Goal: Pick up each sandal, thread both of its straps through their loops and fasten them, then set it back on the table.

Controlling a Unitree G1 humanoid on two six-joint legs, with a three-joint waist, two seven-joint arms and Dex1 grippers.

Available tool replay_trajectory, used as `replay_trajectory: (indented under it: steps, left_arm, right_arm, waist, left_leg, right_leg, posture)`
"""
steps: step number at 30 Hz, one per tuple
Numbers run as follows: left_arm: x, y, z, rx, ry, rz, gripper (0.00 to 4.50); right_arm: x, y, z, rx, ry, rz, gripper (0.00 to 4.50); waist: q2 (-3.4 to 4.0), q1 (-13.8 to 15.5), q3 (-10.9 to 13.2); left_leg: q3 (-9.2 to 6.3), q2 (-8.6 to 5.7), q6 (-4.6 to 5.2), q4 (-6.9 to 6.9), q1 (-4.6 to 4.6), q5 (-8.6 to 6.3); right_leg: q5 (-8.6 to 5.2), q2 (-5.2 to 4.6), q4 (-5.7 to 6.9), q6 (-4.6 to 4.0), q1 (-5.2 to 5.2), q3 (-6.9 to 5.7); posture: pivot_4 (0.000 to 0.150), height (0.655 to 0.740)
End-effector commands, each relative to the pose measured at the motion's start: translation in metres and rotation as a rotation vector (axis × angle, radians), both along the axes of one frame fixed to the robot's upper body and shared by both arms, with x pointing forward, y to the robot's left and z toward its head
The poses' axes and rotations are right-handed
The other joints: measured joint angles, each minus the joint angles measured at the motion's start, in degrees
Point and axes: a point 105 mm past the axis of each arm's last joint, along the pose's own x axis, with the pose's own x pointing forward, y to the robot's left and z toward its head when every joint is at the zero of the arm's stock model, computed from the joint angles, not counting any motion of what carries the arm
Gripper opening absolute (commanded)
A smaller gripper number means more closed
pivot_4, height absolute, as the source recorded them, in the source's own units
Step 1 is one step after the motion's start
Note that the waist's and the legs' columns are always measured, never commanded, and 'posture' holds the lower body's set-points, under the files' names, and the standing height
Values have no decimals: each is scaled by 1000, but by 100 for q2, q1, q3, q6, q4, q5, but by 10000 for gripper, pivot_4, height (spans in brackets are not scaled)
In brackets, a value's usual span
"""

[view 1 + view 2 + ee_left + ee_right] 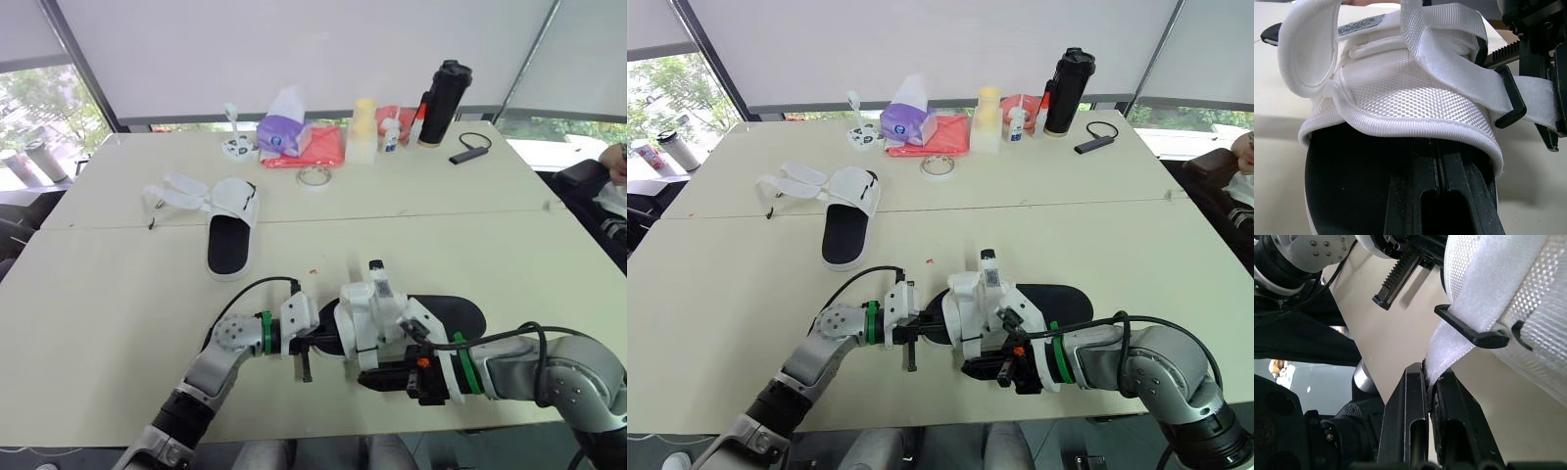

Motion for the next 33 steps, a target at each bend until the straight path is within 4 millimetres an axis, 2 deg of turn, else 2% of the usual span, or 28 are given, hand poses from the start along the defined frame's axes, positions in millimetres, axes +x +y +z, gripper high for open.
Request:
replay_trajectory:
  steps: [1, 5, 9, 16, 21, 26, 33]
  left_arm:
    - [-2, 0, -17, 56, 47, 11, 0]
    - [-2, -1, -17, 53, 49, 14, 0]
    - [-2, 0, -17, 51, 50, 18, 0]
    - [-3, 1, -17, 52, 52, 23, 0]
    - [-2, 2, -17, 53, 52, 25, 0]
    - [-1, 1, -17, 54, 50, 25, 0]
    - [0, 0, -16, 52, 44, 25, 0]
  right_arm:
    - [-21, 3, 9, -9, 0, 132, 1049]
    - [-40, -2, 5, -52, 18, 228, 1049]
    - [-48, -6, 0, -62, 47, 270, 1049]
    - [-54, -12, -4, -91, 19, 341, 1049]
    - [-54, -11, 2, -92, -43, 389, 1049]
    - [-37, -9, 33, -103, -233, 429, 1049]
    - [-9, -8, 67, -108, -386, 405, 1049]
  waist:
    - [1, 7, 0]
    - [0, 7, 0]
    - [0, -5, 0]
    - [-1, 4, 0]
    - [-1, 3, 1]
    - [-1, -1, 1]
    - [-1, -2, 1]
  left_leg:
    - [1, -1, 0, 0, -5, 0]
    - [5, -1, 1, 0, -11, 0]
    - [7, 1, 0, 1, -12, 0]
    - [9, 0, -14, 1, -13, -9]
    - [9, 0, -15, 0, -14, -9]
    - [10, 0, -15, 1, -15, -9]
    - [10, 0, -16, 2, -17, -10]
  right_leg:
    - [0, -3, -1, 0, -3, -1]
    - [0, -6, -7, 0, -5, -3]
    - [-1, -5, -7, 1, -7, -4]
    - [-1, -8, -9, 1, -7, -5]
    - [-1, -8, -10, 1, -8, -6]
    - [-1, -8, -10, 1, -10, -6]
    - [0, -8, -10, 0, -13, -6]
  posture:
    - [1500, 7400]
    - [1500, 7400]
    - [1500, 7400]
    - [1500, 7400]
    - [1500, 7400]
    - [1500, 7400]
    - [1500, 7400]
